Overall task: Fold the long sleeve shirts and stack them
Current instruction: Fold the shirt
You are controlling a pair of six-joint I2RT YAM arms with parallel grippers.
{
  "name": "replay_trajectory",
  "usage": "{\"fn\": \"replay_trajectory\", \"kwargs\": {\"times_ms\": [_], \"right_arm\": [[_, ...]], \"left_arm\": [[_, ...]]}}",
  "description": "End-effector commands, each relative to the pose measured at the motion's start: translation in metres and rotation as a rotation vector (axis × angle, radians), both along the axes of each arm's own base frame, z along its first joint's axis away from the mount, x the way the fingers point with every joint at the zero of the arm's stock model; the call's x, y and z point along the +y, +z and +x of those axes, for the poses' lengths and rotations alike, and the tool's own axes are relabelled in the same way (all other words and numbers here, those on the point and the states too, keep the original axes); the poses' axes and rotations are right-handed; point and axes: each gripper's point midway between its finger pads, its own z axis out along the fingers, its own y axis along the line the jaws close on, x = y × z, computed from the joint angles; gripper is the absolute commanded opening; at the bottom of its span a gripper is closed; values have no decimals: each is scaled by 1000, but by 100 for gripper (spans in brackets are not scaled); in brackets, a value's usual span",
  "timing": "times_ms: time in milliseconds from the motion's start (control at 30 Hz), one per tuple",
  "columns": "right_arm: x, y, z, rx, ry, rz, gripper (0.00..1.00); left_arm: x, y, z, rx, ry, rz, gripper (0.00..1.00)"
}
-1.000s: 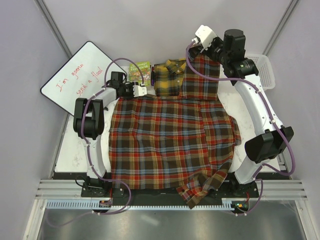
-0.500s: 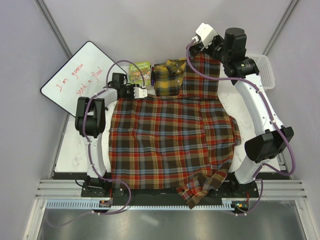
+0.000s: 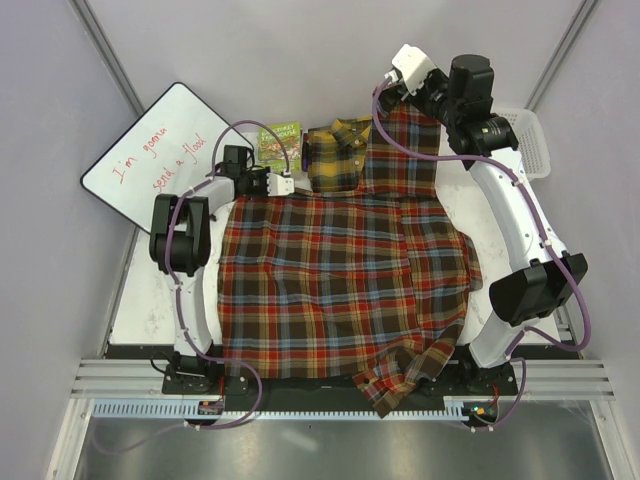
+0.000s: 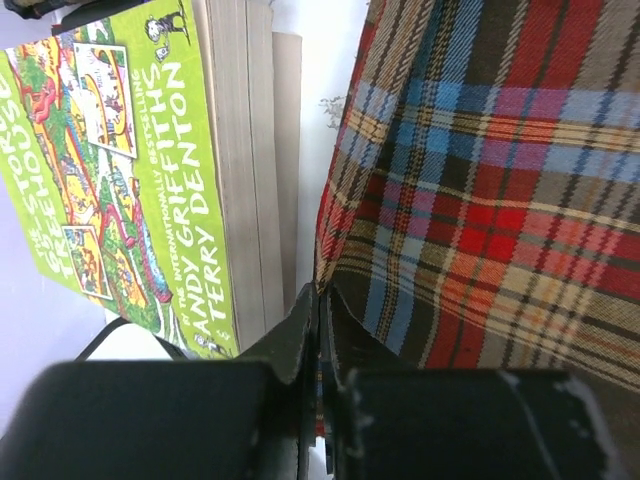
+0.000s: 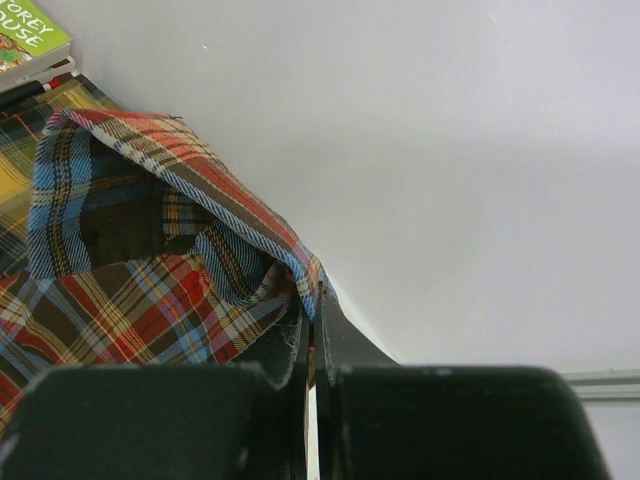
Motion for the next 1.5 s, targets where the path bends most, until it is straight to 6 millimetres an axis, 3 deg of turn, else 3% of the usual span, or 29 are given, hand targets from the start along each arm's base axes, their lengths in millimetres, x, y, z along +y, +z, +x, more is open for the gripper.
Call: {"fn": "replay_trajectory", "kwargs": {"times_ms": [0,167,333,433,467,500,733,967,1200,1467], "right_arm": [[-3,52,-15,-125,9,41,0],[-5,61,-26,-142,10,47,0],[-8,77,-51,-170,27,69,0],[-9,82,-68,-178,39,78,0],[-10,83,-72,-179,41,80,0],[-12,83,-80,-177,42,80,0],[-18,83,-119,-154,60,89,0],[-25,75,-161,-114,74,100,0],[-29,50,-179,-48,78,64,0],[-35,40,-200,-18,79,46,0]], "left_arm": [[-6,48,-1,-89,-8,-28,2],[-8,65,-12,-88,12,-40,2],[-4,81,-28,-93,30,-31,2],[1,89,-46,-89,34,-17,2],[2,82,-55,-67,37,-7,2],[4,94,-60,-87,40,-9,2],[11,104,-97,-45,67,-2,2],[12,98,-127,36,111,17,2],[15,86,-162,164,194,30,2],[17,75,-201,265,203,41,3]]}}
